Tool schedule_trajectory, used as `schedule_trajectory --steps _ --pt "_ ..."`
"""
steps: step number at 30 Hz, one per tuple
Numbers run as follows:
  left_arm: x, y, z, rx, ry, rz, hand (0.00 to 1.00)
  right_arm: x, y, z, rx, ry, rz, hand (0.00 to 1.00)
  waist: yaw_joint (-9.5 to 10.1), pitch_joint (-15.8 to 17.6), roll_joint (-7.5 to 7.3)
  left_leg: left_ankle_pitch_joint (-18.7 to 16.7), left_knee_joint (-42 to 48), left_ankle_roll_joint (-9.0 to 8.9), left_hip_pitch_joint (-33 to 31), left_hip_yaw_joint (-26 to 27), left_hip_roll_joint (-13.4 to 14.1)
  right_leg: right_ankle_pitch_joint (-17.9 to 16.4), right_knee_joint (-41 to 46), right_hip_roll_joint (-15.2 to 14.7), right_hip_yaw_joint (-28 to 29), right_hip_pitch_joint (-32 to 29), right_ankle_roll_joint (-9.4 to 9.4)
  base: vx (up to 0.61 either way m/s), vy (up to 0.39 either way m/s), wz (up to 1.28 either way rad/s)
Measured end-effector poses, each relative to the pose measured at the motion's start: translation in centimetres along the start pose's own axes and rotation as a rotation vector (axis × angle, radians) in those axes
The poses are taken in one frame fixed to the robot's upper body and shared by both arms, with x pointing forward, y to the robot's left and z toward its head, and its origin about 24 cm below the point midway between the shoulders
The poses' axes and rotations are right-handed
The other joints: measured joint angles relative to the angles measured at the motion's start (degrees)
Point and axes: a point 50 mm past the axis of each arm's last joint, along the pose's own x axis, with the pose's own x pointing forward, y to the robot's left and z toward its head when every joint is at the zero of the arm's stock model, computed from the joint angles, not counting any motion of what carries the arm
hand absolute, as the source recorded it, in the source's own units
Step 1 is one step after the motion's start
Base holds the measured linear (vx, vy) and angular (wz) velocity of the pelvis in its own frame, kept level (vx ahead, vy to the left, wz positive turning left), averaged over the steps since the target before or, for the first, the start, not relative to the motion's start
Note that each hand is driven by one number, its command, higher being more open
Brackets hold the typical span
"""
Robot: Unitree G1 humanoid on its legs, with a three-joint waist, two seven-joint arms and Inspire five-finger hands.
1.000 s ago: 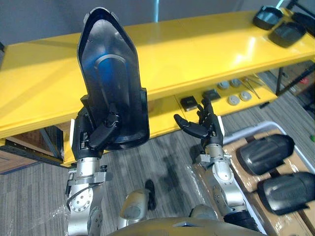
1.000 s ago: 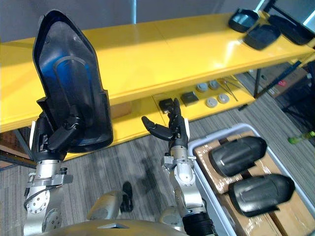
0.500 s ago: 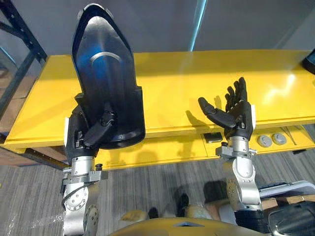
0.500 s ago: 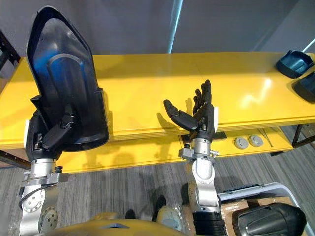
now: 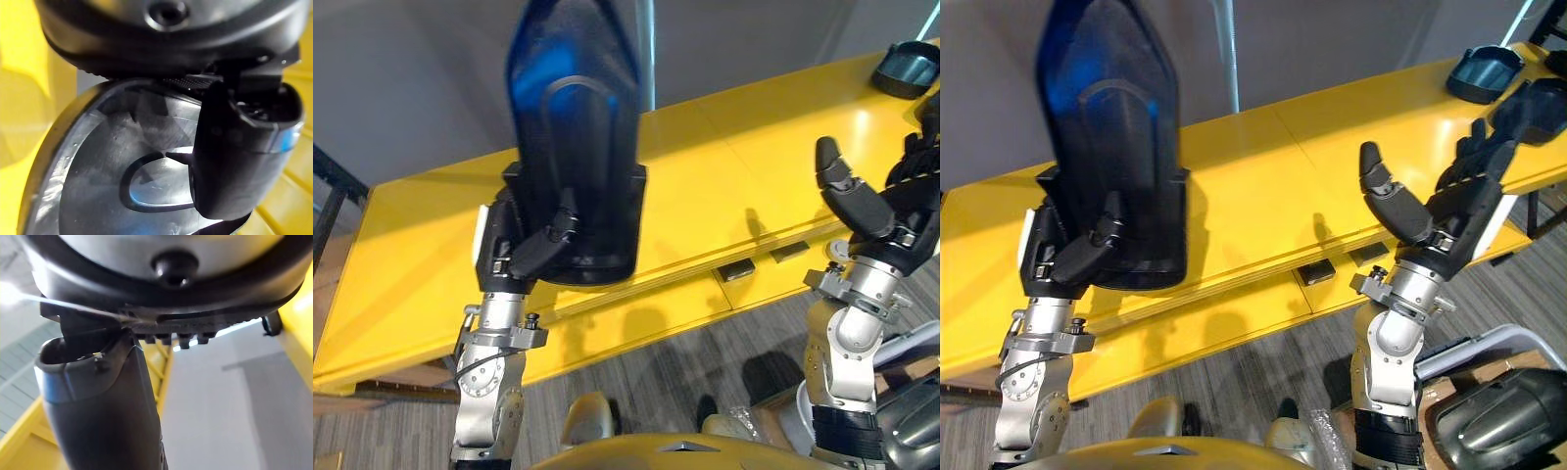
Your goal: Walk over and take three plastic housings, then place them on the shelf
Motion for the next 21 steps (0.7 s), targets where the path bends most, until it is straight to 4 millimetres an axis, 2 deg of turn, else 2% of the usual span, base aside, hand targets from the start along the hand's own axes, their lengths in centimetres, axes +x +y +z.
schedule_trajectory --steps 2,4,6,11,13,14,16,21 --pt "0.2 -0.8 -0.5 -0.033 0.047 -0.091 0.0 -0.1 0.0 0.0 0.007 0.005 -0.013 1.0 -1.0 0.2 -1.53 1.1 -4.0 1.03 2.8 1.9 -3.0 -0.2 0.5 -2.7 1.5 0.0 1.02 0.07 0.238 -0.29" --pt "0.6 -1.8 -1.2 -0.054 0.122 -0.198 0.0 -0.2 0.2 0.1 0.021 0.007 -0.005 1.0 -1.88 0.2 -3.84 1.8 -6.8 2.57 4.2 3.7 -5.9 0.9 -0.9 -5.5 2.8 0.0 2.65 0.05 0.215 -0.18" --pt "0.5 -2.1 -1.7 -0.066 0.174 -0.223 0.0 -0.4 0.5 0.0 0.021 0.019 0.015 1.0 -2.37 0.1 -4.7 1.7 -7.5 2.98 4.8 4.5 -6.7 1.4 -1.5 -6.2 3.1 0.2 3.32 0.04 0.102 -0.09" --pt "1.0 -2.9 -2.8 -0.105 0.279 -0.192 0.0 -0.9 0.6 -0.2 0.004 0.072 0.046 1.0 -2.55 -0.2 -4.82 1.5 -7.6 2.64 4.9 5.1 -5.9 1.6 -2.3 -5.4 3.0 0.2 3.63 0.04 -0.018 -0.05" --pt "1.5 -3.2 -3.1 -0.109 0.304 -0.157 0.0 -1.3 0.4 -0.6 -0.011 0.109 0.047 1.0 -3.21 -0.3 -4.93 1.6 -7.6 2.34 4.9 5.3 -5.3 1.7 -2.4 -4.8 3.0 0.2 3.62 0.03 -0.055 -0.08" --pt "1.9 -3.1 -3.2 -0.103 0.319 -0.121 0.0 -1.6 0.4 -0.8 -0.011 0.132 0.042 1.0 -3.95 -0.3 -4.94 1.4 -7.6 2.14 5.1 5.5 -4.9 1.9 -2.5 -4.4 3.1 0.2 3.34 0.01 -0.037 -0.2" --pt "2.6 -2.9 -3.5 -0.098 0.327 -0.063 0.0 -2.0 0.1 -1.0 -0.018 0.158 0.036 1.0 -4.24 -0.4 -5.01 1.3 -7.8 1.9 5.9 6.7 -4.4 2.2 -2.8 -4.0 4.1 0.2 3.25 0.0 -0.019 -0.31" --pt "5.8 -1.2 -4.4 -0.094 0.316 0.121 0.0 -2.7 0.0 -1.3 -0.08 0.198 0.094 1.0 -6.55 -0.8 -5.65 0.7 -8.0 1.33 6.8 9.4 -3.6 3.3 -4.3 -3.1 6.7 0.1 3.05 -0.04 0.002 -0.28"
